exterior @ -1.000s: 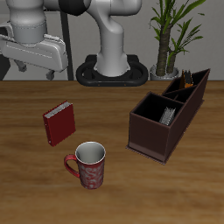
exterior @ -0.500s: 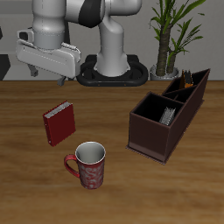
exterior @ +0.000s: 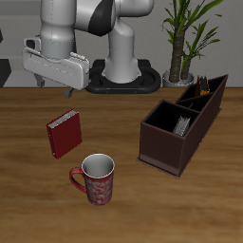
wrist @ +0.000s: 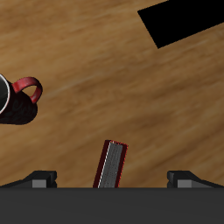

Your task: Place the orange book into the left desk caddy's left compartment and place the striped book into the left desk caddy's right compartment and place the red book into the left desk caddy's right compartment

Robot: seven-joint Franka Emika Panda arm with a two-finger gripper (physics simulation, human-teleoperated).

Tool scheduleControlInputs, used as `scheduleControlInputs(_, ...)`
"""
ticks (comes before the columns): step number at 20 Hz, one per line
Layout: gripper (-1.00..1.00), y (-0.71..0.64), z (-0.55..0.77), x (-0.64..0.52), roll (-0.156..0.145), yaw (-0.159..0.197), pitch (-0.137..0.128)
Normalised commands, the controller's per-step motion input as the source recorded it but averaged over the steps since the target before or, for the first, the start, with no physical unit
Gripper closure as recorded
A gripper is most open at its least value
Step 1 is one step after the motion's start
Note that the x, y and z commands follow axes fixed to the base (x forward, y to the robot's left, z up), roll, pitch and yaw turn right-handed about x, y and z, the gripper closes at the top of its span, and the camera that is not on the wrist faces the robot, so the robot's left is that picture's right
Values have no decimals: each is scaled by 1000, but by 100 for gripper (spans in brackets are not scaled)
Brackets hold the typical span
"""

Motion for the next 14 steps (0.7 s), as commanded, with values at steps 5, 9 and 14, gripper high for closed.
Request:
scheduleControlInputs(5, -100, -58, -124, -14, 13, -25, 37)
scheduleControlInputs(9, -100, -124, -233, 9, -7, -33, 36)
scheduleControlInputs(14, -100, -15, -385, 70, -12, 3, 74)
